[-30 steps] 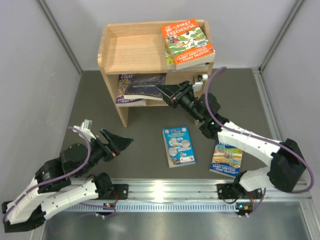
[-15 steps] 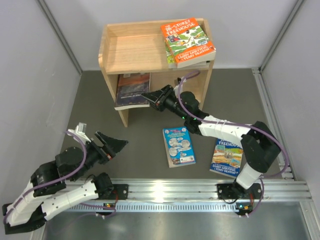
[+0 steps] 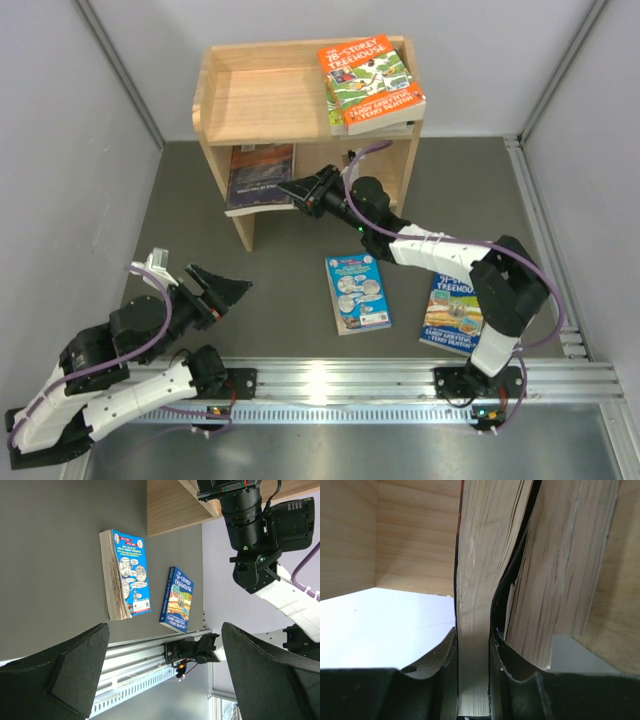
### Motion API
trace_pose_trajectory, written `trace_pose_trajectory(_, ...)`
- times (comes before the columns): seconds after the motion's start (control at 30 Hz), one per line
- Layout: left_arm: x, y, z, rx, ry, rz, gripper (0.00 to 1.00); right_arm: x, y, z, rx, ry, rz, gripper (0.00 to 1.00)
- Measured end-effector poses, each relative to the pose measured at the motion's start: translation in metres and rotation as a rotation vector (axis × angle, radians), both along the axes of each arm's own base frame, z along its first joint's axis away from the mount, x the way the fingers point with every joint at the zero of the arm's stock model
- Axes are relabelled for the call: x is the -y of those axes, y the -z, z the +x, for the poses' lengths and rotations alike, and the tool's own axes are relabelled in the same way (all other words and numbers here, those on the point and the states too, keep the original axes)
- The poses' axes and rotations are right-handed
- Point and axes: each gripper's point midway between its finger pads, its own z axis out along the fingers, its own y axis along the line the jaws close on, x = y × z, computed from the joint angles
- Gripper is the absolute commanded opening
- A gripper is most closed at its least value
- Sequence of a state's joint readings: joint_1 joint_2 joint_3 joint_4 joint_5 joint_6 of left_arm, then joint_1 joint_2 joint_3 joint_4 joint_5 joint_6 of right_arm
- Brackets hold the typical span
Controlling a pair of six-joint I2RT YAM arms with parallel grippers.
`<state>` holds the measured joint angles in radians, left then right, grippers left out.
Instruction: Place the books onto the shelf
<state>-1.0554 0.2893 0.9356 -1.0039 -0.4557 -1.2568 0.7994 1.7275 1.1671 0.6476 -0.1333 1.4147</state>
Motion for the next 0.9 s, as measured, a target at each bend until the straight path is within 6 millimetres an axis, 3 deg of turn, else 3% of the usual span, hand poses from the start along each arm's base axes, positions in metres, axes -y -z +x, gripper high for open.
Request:
trace_pose_trajectory(0.37, -0.001, 0.000, 0.001, 0.000, -0.010, -0.002, 0.99, 0.013, 0.007, 0.021, -0.024, 0.032, 0.000, 0.00)
trace_pose_trajectory(0.6, 0.000, 0.002, 0.002, -0.005, -0.012, 0.001, 0.99, 0.010, 0.004, 0.041, -0.027, 0.051, 0.012, 0.00)
trace_pose_trajectory(0.83, 0.004, 0.005, 0.005, -0.012, -0.015, 0.017, 0.99, 0.003, 0.007, 0.040, -0.042, 0.025, 0.021, 0.00)
trace_pose_trajectory(0.87, 0.004, 0.005, 0.005, -0.014, -0.016, 0.020, 0.99, 0.002, 0.007, 0.038, -0.044, 0.017, 0.022, 0.02)
trace_pose_trajectory(0.9, 0.005, 0.006, 0.006, -0.015, -0.016, 0.023, 0.99, 0.002, 0.008, 0.036, -0.046, 0.009, 0.022, 0.12)
